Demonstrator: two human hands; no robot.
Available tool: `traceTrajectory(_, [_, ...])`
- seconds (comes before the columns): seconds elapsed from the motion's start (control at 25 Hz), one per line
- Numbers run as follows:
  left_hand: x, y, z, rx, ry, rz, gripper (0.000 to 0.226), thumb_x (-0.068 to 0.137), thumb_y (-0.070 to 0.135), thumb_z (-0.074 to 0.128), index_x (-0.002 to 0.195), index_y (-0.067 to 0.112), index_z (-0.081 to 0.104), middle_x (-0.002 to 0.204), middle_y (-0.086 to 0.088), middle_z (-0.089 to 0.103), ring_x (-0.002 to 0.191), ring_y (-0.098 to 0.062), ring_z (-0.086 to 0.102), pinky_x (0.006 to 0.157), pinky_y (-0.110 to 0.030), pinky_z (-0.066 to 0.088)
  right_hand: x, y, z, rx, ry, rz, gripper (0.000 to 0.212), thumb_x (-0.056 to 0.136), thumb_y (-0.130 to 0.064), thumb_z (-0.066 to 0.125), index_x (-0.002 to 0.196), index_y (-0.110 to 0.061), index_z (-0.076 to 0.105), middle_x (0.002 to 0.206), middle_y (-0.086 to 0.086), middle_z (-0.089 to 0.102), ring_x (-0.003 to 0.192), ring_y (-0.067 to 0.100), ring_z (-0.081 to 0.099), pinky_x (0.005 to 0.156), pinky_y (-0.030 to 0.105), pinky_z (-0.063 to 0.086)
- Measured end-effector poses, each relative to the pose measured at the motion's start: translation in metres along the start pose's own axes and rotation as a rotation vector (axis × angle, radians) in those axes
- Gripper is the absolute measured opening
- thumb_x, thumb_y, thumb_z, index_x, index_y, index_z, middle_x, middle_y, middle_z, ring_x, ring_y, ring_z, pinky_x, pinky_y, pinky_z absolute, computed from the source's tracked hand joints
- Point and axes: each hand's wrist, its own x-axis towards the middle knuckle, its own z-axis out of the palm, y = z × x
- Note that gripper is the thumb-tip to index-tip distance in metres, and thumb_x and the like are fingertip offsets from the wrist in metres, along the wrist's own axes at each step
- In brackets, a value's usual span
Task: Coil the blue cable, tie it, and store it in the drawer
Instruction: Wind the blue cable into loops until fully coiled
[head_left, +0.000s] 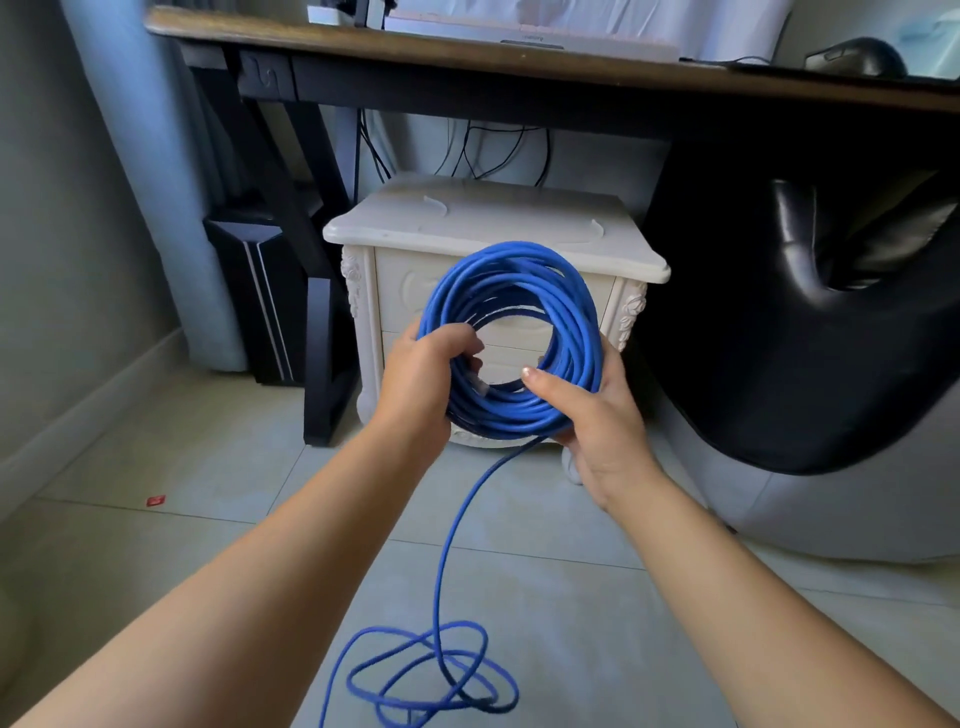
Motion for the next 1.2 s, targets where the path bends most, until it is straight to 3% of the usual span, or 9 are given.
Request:
traceTrajectory(0.2, [-0.004,-0.015,-0.004,-0.009,-0.219,-0.090,0.021,0.071,0.003,0.060,0.091,0.004,0.054,0.072,-0.013,0.052,0.060,-0.021,0.053,0.055,-0.027,0.050,0.002,-0.004,-0.008,0.158,0.089,0.104,0.031,0.074,-0.001,0.075,0.101,-0.012,0.065,0.091,0.017,0.070,0.097,0.038,0.069,0.094,0.054,0.052])
traceTrajectory(0.28, [-0.004,-0.014,-0.008,0.074,-0.323,-0.097,0.029,0.068,0.008,0.065,0.095,0.003,0.056,0.073,-0.012,0.058,0.068,-0.022,0.060,0.064,-0.028,0.053,0.003,-0.010,-0.011,0.141,0.155,0.093,0.033,0.065,0.002,0.074,0.094,-0.012,0.063,0.082,0.015,0.065,0.084,0.034,0.067,0.087,0.051,0.053])
traceTrajectory(0.4, [-0.008,-0.005,-0.008,0.330,-0.483,-0.082,0.053,0.072,0.022,0.072,0.121,0.009,0.055,0.090,-0.005,0.071,0.088,-0.016,0.069,0.087,-0.039,0.052,0.007,-0.021,-0.015,0.086,0.234,0.035,0.037,0.057,0.003,0.067,0.090,-0.014,0.062,0.082,0.015,0.057,0.078,0.031,0.061,0.075,0.045,0.052])
traceTrajectory(0.56, [-0.007,0.012,-0.009,0.405,-0.528,0.010,0.102,0.067,0.028,0.083,0.149,0.040,0.024,0.127,0.012,0.061,0.109,-0.005,0.065,0.099,-0.031,0.048,0.009,-0.033,-0.025,-0.189,0.260,-0.116,0.038,0.067,0.005,0.065,0.094,-0.021,0.064,0.079,0.004,0.063,0.076,0.024,0.062,0.073,0.044,0.053])
traceTrajectory(0.68, [-0.009,0.017,-0.008,0.652,-0.539,0.153,0.121,0.060,0.036,0.092,0.153,0.042,0.014,0.147,0.014,0.037,0.120,0.006,0.050,0.099,-0.016,0.039,0.004,-0.039,-0.025,-0.523,0.186,-0.231,0.045,0.073,0.003,0.066,0.105,-0.027,0.062,0.085,-0.010,0.065,0.077,0.010,0.063,0.070,0.030,0.051])
traceTrajectory(0.76, [-0.009,0.014,-0.007,0.933,-0.546,0.297,0.118,0.063,0.035,0.090,0.153,0.041,0.013,0.147,0.010,0.030,0.124,-0.002,0.045,0.099,-0.018,0.040,-0.002,-0.040,-0.019,-0.747,0.094,-0.299,0.050,0.071,0.003,0.067,0.108,-0.031,0.062,0.090,-0.014,0.065,0.082,0.008,0.063,0.072,0.024,0.049])
traceTrajectory(0.84, [-0.008,0.007,-0.010,1.091,-0.522,0.417,0.112,0.066,0.029,0.088,0.152,0.039,0.017,0.142,0.008,0.038,0.119,-0.008,0.050,0.096,-0.019,0.044,-0.005,-0.037,-0.014,-0.897,0.019,-0.371,0.054,0.070,0.002,0.066,0.116,-0.026,0.064,0.101,-0.010,0.066,0.090,0.012,0.062,0.080,0.026,0.050])
traceTrajectory(1.0, [-0.002,-0.001,-0.018,1.172,-0.376,0.548,0.067,0.069,0.020,0.082,0.128,0.026,0.051,0.107,0.009,0.060,0.083,-0.004,0.057,0.069,-0.001,0.039,-0.009,-0.036,-0.005,-1.003,-0.043,-0.452,0.058,0.070,-0.002,0.066,0.124,-0.025,0.063,0.111,-0.006,0.065,0.097,0.014,0.059,0.084,0.028,0.049])
traceTrajectory(1.2, [-0.003,-0.009,-0.018,1.122,-0.304,0.450,0.030,0.070,0.013,0.074,0.096,0.017,0.058,0.075,0.002,0.064,0.070,-0.018,0.061,0.062,-0.030,0.049,-0.012,-0.037,-0.006,-0.907,-0.068,-0.386,0.053,0.072,-0.006,0.069,0.118,-0.031,0.062,0.103,-0.013,0.064,0.093,0.010,0.061,0.084,0.029,0.052])
